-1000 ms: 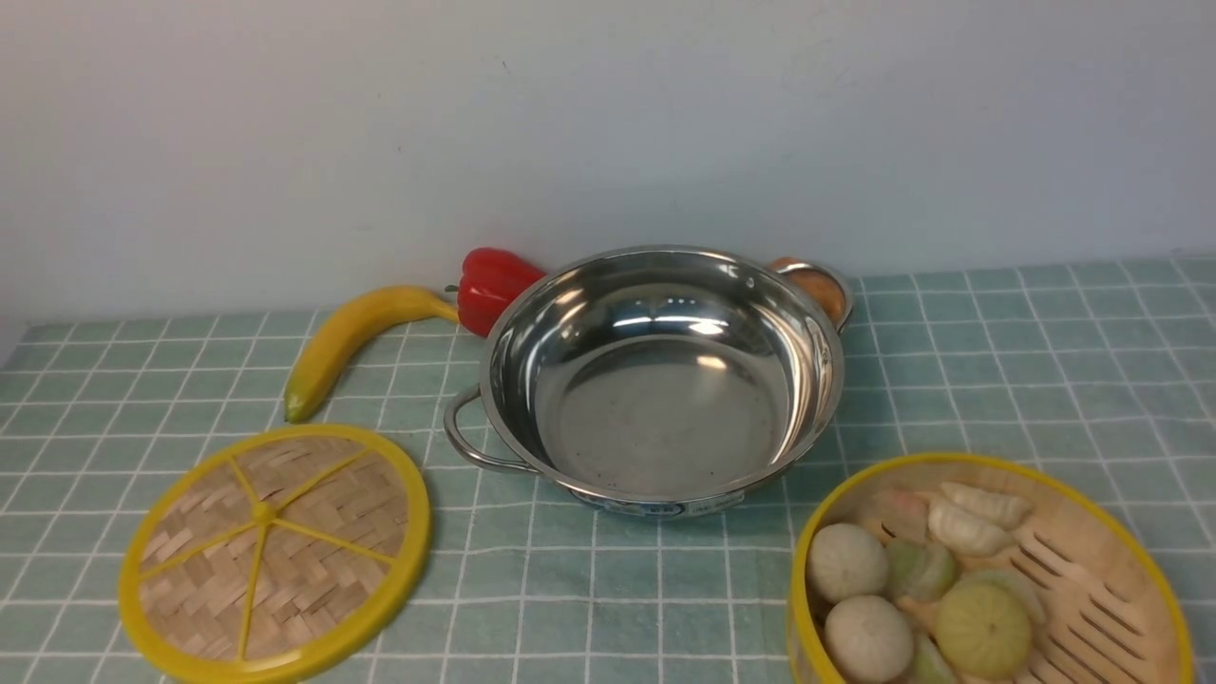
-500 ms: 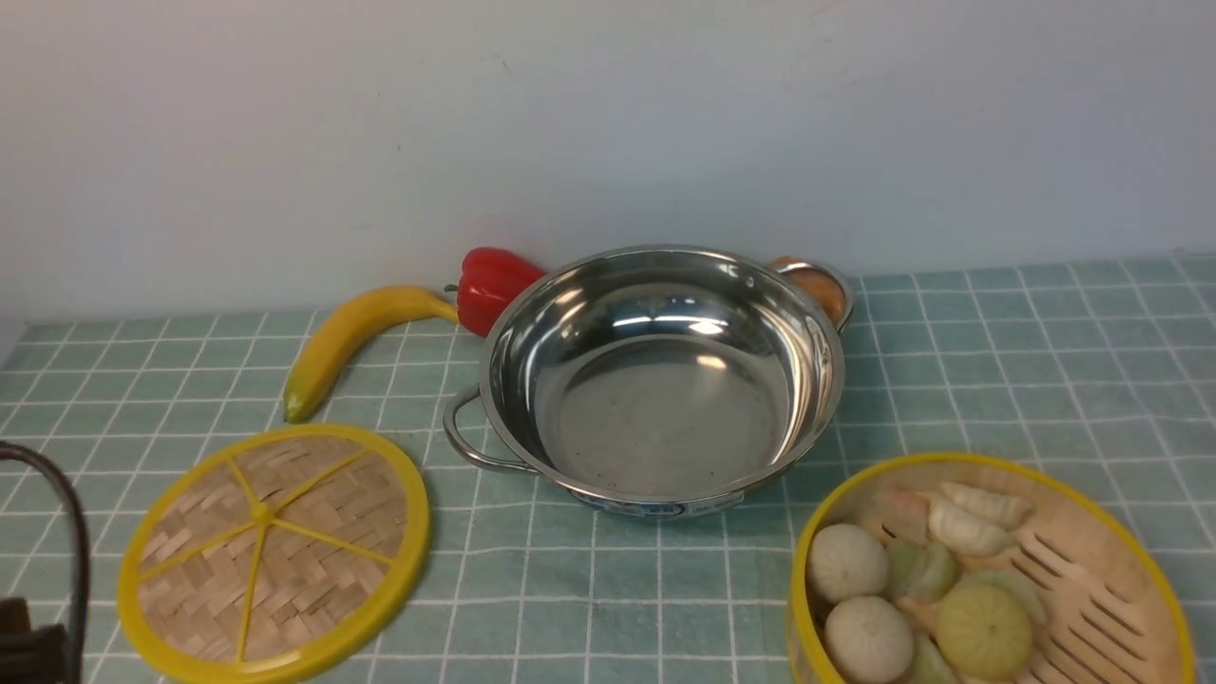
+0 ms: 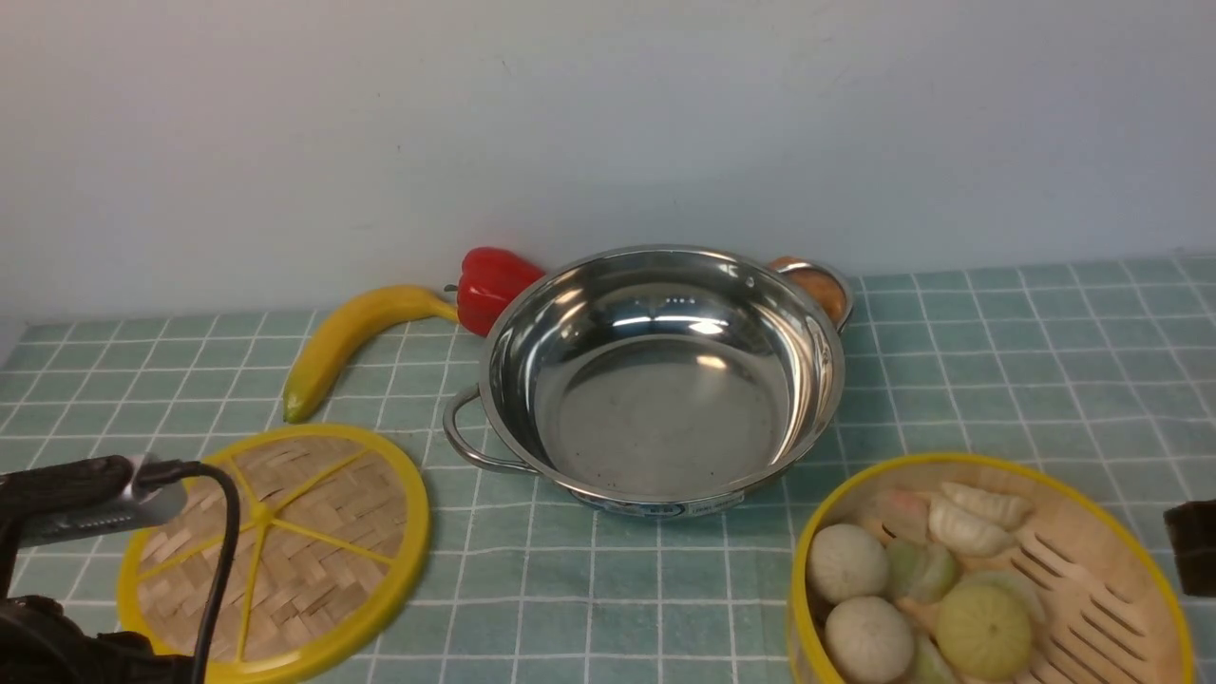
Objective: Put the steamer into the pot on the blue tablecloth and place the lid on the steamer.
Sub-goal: 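Reach for and grasp the rim of the bamboo steamer holding the buns with the right gripper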
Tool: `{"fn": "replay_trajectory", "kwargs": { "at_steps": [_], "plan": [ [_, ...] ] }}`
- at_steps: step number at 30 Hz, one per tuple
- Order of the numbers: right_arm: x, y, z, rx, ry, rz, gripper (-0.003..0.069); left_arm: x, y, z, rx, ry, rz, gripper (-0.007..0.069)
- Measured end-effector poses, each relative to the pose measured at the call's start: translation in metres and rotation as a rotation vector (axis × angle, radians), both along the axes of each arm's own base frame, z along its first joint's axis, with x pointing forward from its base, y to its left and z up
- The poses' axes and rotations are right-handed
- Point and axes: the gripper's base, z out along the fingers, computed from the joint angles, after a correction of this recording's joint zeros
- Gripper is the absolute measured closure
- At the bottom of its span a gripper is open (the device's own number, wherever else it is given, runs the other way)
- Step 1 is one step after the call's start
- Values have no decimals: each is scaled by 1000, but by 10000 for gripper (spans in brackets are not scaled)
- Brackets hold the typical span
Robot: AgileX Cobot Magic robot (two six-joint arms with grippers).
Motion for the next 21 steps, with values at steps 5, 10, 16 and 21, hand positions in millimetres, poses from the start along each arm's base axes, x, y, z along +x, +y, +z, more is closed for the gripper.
{"fn": "replay_trajectory", "kwargs": {
  "at_steps": [5, 10, 16, 21],
  "plan": [
    [15, -1, -22, -8, 53, -5, 419, 7, 1, -9, -10, 57, -4, 382],
    [26, -2, -42, -15, 93, -1, 419, 11, 2, -11, -8, 45, 5, 382],
    [35, -3, -64, -16, 142, -9, 425, 14, 3, -10, 1, 11, 14, 382],
    [36, -2, -69, -10, 170, -11, 524, 16, 4, -10, 5, -5, 18, 382]
  ]
}}
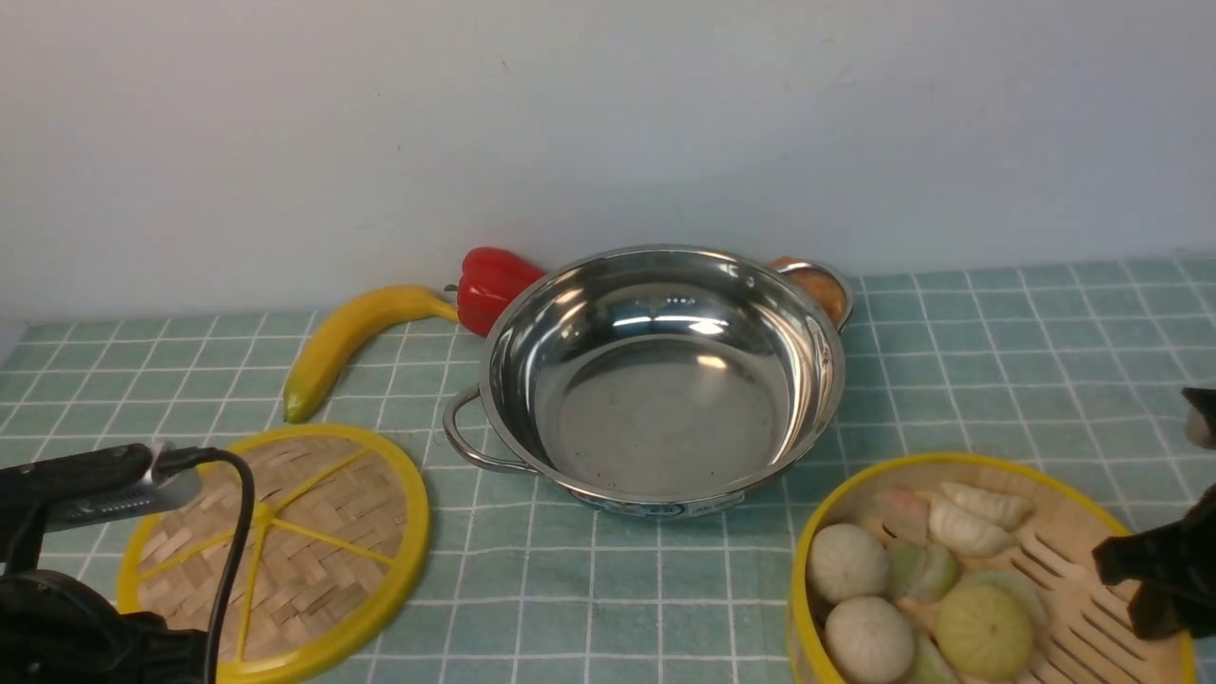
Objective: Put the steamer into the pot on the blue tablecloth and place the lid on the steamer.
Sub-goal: 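Reach for and grasp the rim of the bamboo steamer holding the buns with the right gripper, then place the bamboo steamer basket of food into the steel pot with the right gripper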
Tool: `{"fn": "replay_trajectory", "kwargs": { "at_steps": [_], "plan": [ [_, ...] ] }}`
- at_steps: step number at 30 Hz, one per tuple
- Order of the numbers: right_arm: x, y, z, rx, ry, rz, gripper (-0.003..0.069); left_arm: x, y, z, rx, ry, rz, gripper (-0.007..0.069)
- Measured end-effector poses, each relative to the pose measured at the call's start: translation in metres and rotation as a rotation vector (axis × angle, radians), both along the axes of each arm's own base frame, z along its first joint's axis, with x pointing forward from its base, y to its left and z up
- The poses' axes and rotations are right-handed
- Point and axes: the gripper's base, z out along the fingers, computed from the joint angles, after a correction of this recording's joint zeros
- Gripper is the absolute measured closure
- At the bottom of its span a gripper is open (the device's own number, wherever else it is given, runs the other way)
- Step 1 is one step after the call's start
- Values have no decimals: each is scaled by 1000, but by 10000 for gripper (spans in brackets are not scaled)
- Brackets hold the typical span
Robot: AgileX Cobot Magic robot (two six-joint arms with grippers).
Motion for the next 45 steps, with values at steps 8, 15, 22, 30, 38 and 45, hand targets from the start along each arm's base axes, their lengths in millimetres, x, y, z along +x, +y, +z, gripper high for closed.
{"fn": "replay_trajectory", "kwargs": {
  "at_steps": [8, 15, 22, 30, 38, 45],
  "plan": [
    [-7, -1, 14, -17, 87, 50, 578, 0, 0, 0, 0, -2, 1, 382],
    [-4, -2, 63, -28, 91, 97, 578, 0, 0, 0, 0, -3, 1, 382],
    [18, 2, 135, -1, -110, 94, 578, 0, 0, 0, 8, -7, -20, 382],
    [87, 43, 155, 48, -187, 158, 580, 0, 0, 0, 12, -11, -30, 382],
    [171, 134, 132, 94, -233, 271, 580, 1, 0, 0, 13, -12, -31, 382],
    [199, 177, 109, 117, -258, 326, 580, 1, 0, 0, 14, -19, -29, 382]
  ]
}}
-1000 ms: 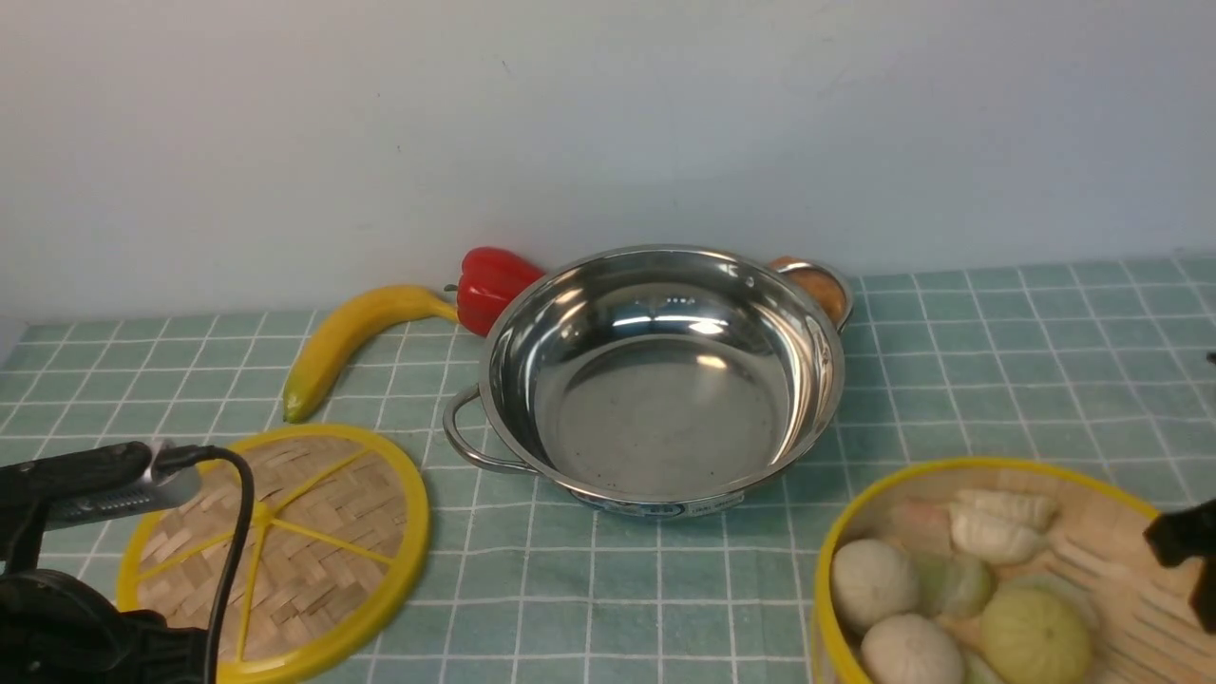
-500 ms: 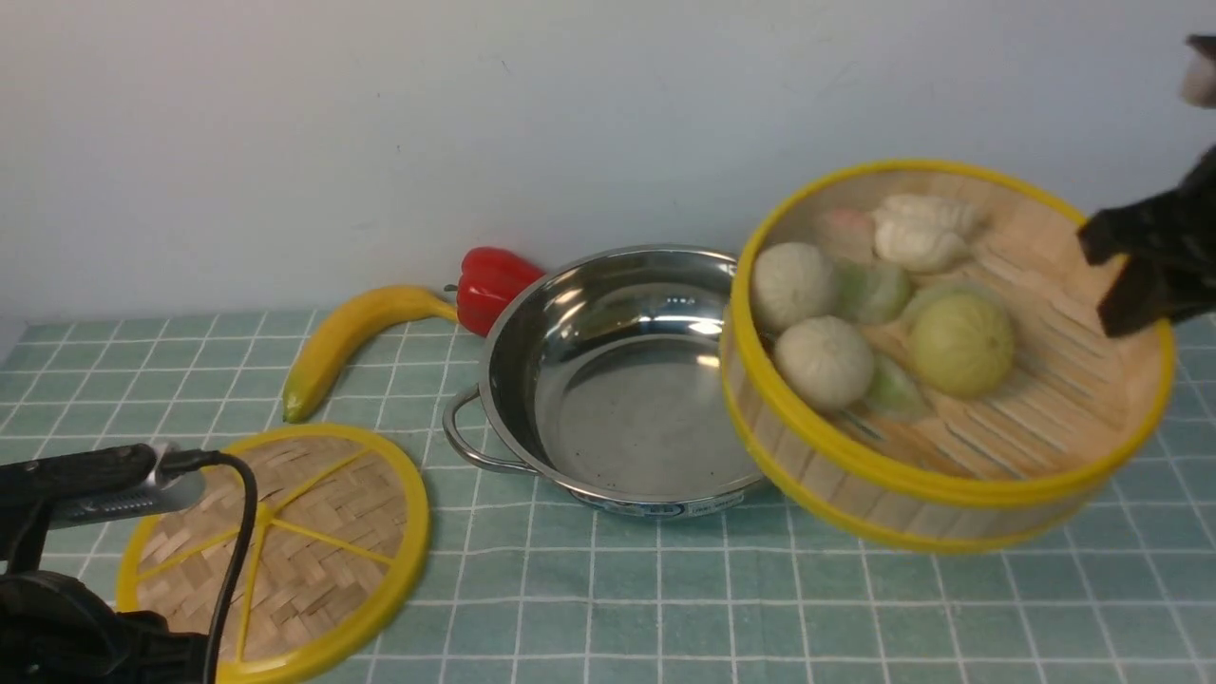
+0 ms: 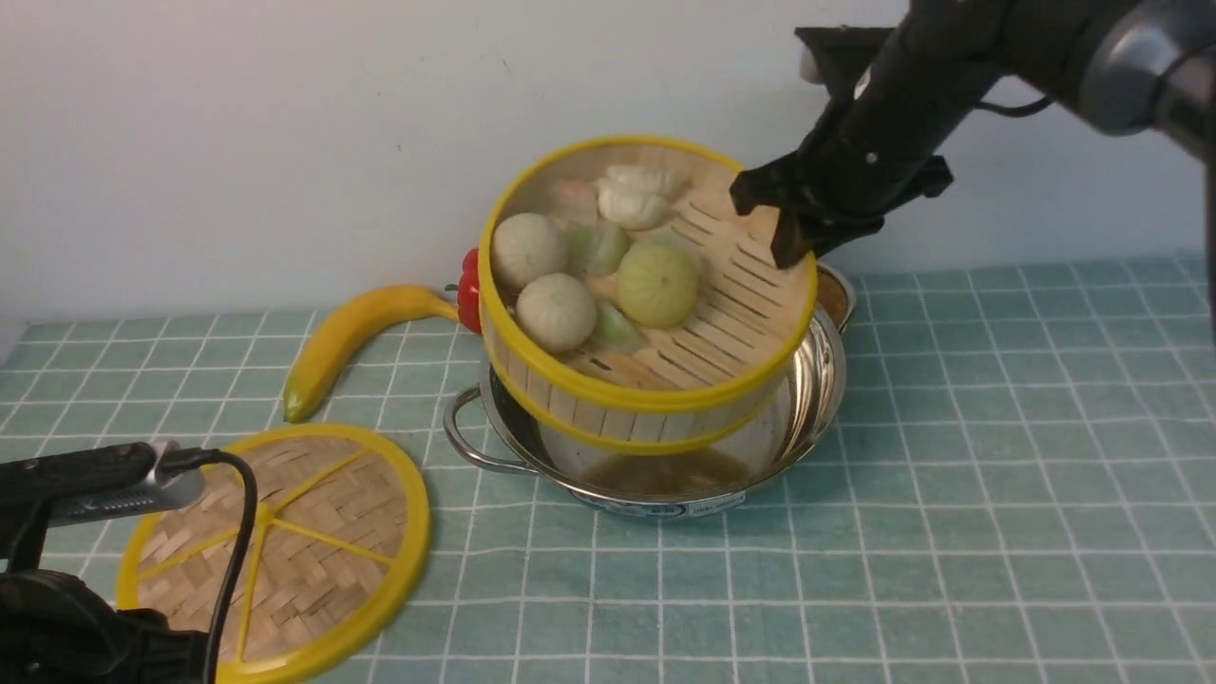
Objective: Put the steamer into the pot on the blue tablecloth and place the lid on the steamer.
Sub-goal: 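Place the bamboo steamer basket of food into the steel pot with the right gripper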
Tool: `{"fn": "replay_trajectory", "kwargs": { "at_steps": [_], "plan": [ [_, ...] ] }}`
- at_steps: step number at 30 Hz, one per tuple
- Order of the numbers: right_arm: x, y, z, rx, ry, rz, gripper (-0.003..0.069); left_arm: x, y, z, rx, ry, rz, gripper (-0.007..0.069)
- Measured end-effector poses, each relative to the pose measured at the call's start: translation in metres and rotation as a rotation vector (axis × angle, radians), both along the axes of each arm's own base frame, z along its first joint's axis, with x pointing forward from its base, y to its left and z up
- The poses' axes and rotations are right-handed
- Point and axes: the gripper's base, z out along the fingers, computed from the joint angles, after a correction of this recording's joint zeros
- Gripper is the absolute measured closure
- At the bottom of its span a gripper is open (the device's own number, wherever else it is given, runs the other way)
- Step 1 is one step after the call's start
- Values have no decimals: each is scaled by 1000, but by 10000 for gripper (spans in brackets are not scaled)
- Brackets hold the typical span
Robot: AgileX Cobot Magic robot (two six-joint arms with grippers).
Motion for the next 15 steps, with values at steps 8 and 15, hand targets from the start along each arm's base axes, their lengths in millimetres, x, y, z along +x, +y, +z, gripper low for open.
{"fn": "replay_trajectory", "kwargs": {
  "at_steps": [8, 15],
  "plan": [
    [11, 3, -37, -55, 61, -24, 580, 1, 0, 0, 1, -8, 2, 382],
    [16, 1, -55, -106, 85, -38, 580, 1, 0, 0, 2, -11, 3, 382]
  ]
}}
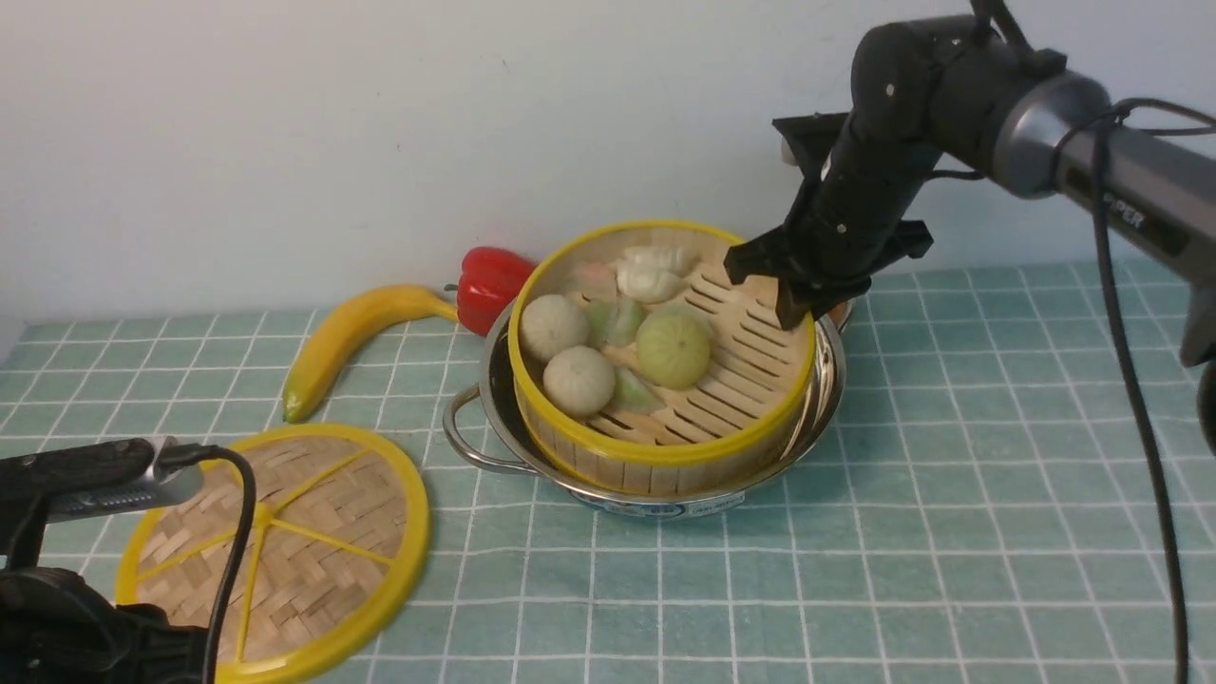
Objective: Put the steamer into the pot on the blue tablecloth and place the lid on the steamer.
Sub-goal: 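Place the bamboo steamer basket of food into the steel pot with the right gripper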
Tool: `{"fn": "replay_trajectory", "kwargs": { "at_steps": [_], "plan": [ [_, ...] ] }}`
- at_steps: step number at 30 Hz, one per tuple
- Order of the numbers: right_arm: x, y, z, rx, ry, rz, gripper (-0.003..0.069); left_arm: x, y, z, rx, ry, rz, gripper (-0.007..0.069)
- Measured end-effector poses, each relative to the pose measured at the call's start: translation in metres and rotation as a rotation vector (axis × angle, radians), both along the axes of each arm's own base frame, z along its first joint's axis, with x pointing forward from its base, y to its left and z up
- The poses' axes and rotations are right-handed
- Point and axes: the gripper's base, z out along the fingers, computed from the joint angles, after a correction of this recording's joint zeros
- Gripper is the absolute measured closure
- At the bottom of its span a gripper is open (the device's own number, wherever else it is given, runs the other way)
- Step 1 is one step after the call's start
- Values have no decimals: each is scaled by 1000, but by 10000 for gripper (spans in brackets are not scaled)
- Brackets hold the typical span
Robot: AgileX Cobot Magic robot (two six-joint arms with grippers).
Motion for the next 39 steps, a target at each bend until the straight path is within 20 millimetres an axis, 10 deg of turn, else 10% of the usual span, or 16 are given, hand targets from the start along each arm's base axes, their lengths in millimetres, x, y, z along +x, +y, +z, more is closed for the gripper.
{"fn": "replay_trajectory", "kwargs": {
  "at_steps": [20, 39],
  "plan": [
    [8, 3, -28, 0, 29, -17, 576, 0, 0, 0, 1, -2, 1, 382],
    [2, 3, 8, 50, -37, 15, 238, 26, 1, 14, -25, -218, 36, 382]
  ]
}}
